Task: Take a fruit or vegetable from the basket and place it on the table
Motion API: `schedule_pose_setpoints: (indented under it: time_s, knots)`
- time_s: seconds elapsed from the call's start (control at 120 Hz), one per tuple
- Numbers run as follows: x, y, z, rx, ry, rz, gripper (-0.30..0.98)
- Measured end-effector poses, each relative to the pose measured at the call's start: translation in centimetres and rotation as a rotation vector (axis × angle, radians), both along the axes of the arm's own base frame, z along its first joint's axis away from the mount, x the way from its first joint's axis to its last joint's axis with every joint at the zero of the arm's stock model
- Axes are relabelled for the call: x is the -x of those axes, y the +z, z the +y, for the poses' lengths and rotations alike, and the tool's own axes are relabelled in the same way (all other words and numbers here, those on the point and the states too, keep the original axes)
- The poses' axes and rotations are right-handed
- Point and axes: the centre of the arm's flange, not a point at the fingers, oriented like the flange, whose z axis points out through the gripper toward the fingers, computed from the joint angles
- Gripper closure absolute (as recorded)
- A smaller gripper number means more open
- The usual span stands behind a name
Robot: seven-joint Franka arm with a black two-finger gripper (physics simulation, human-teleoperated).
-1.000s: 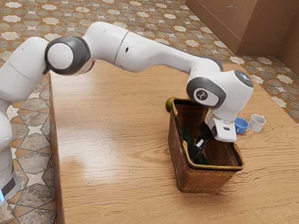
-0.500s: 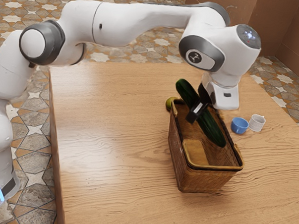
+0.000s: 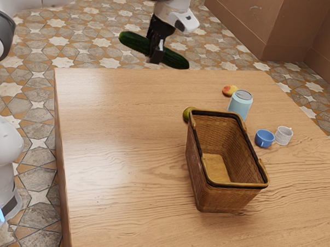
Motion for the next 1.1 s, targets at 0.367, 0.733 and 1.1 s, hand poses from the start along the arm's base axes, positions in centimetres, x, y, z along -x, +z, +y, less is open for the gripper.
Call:
schedule_pose_setpoints:
  time_s: [0.367, 0.733, 1.1]
  knots:
    - [-0.1, -9.1, 6.1, 0.068, 0.044, -0.027, 0.55]
    - [-2.8, -14.2, 8.8, 0.074, -0.025, -0.110, 0.17]
    - [-9.0, 3.0, -13.3, 0.076, -0.414, -0.271, 0.01]
